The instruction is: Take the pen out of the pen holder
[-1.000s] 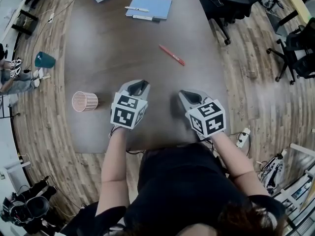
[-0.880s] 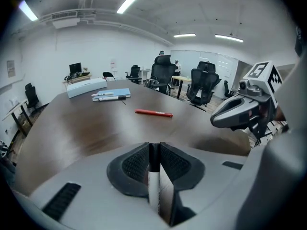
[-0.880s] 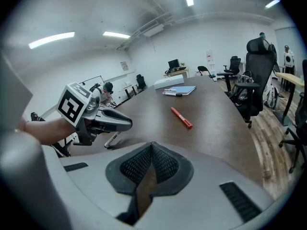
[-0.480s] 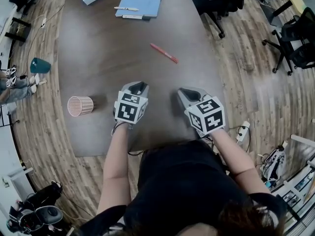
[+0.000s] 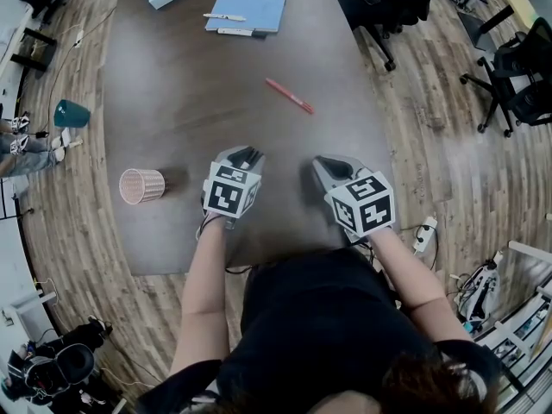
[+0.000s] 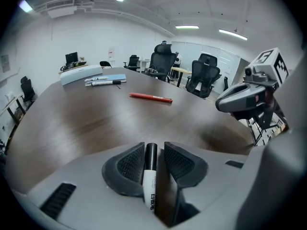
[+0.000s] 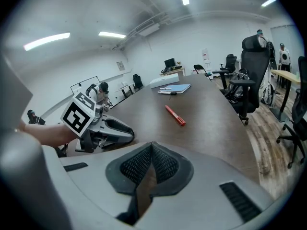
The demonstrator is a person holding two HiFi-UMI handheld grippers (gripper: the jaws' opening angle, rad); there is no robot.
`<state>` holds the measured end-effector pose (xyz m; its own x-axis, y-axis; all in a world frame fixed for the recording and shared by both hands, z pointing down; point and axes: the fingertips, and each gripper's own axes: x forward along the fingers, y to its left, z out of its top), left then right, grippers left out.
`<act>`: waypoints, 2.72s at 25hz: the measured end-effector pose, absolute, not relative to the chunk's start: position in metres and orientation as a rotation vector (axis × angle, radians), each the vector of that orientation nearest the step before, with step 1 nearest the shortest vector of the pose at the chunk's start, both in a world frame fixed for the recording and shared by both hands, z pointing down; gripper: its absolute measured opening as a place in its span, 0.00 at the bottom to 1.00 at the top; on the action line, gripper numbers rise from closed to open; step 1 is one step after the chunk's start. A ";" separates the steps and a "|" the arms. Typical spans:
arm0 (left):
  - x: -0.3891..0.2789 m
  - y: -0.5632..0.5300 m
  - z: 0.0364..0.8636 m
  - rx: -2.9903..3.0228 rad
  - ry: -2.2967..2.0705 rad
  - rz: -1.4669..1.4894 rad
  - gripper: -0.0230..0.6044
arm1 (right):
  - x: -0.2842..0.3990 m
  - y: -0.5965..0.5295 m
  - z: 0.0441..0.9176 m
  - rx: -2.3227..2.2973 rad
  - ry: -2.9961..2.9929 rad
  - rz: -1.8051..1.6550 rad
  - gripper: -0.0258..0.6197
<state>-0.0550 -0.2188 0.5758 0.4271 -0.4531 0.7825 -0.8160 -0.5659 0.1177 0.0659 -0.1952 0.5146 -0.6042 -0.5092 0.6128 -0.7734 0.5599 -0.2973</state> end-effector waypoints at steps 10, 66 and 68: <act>-0.069 -0.220 0.548 2.183 -1.172 0.801 0.25 | 0.061 -0.200 0.510 1.029 -2.343 0.754 0.07; -0.167 -0.129 0.452 1.983 -1.644 0.245 0.09 | 0.051 -0.194 0.452 1.118 -2.456 0.654 0.07; -0.168 -0.128 0.453 1.981 -1.640 0.254 0.09 | 0.051 -0.192 0.451 1.118 -2.457 0.662 0.07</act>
<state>-0.1676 -0.1280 0.4533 0.2375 -0.8476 0.4744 -0.9514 -0.1043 0.2899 0.0510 -0.1925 0.4510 -0.6220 -0.6037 0.4987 -0.7725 0.5769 -0.2652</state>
